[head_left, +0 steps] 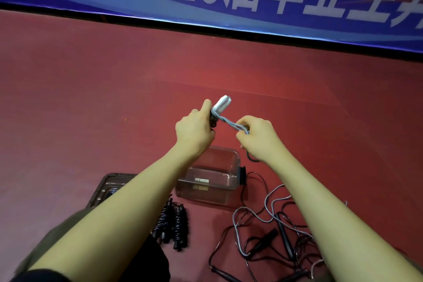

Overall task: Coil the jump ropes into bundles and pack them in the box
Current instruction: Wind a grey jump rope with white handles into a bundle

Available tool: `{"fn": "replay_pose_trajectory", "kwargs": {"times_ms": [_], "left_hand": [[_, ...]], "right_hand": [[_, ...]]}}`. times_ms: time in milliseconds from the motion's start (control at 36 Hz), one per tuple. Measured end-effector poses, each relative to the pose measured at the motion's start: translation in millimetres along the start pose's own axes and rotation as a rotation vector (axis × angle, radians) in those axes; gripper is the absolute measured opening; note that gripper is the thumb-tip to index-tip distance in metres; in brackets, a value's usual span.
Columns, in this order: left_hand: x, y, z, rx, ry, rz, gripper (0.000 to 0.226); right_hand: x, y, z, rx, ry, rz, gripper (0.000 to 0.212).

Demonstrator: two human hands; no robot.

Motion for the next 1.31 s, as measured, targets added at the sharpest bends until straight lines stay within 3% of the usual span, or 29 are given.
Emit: {"fn": "replay_pose_trajectory", "kwargs": {"times_ms": [167,333,667,806,861,1000,1167,1306], "left_hand": [[-5.3,4.5,-8.3,-0.014,-0.022,0.07,0.033],[-6.6,4.2,-7.0,-0.083,-0.139,0.089,0.026],[-6.6,-7.9,14.1,0.059,-0.311,-0.006,0.023],[-5.3,-13.8,20.2,0.129,-0.446,-0.059,0.027],[-5.7,-11.0,15.8,0.088,-0.555,-0.062,0.029],[-12.0,0.2,4.5,0.012,-0.626,-0.039,0.027],[-13.7,-0.3,6.1,0.0,-0.531,-0.007,0.03],[-16.0,-6.0,12.2,0.052,-0.518,-0.006,0.027]], "right_hand": [[9.5,5.7,17.0,0.015,-0.172,-0.048,0.019],[11.6,5.1,21.9,0.047,-0.062,-0.016,0.028],[13.3,12.6,50.7,0.188,-0.112,-0.026,0.023],[9.2,10.5,51.5,0.175,0.017,-0.064,0.027],[4.5,6.2,46.8,0.111,0.151,-0.095,0.02],[-1.6,-2.5,41.0,0.019,0.482,-0.155,0.028],[0.1,0.9,39.1,0.061,0.632,-0.123,0.032],[-0.1,6.5,38.8,0.236,0.665,-0.02,0.029]]}}
Point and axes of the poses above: each hand's wrist, its own y-axis towards the middle knuckle, its own x-axis out of the palm, z = x × y, the point moved 2 cm from there along y, towards the middle knuckle, and after that the axes turned 3 degrees about -z, right-handed, at the moved point
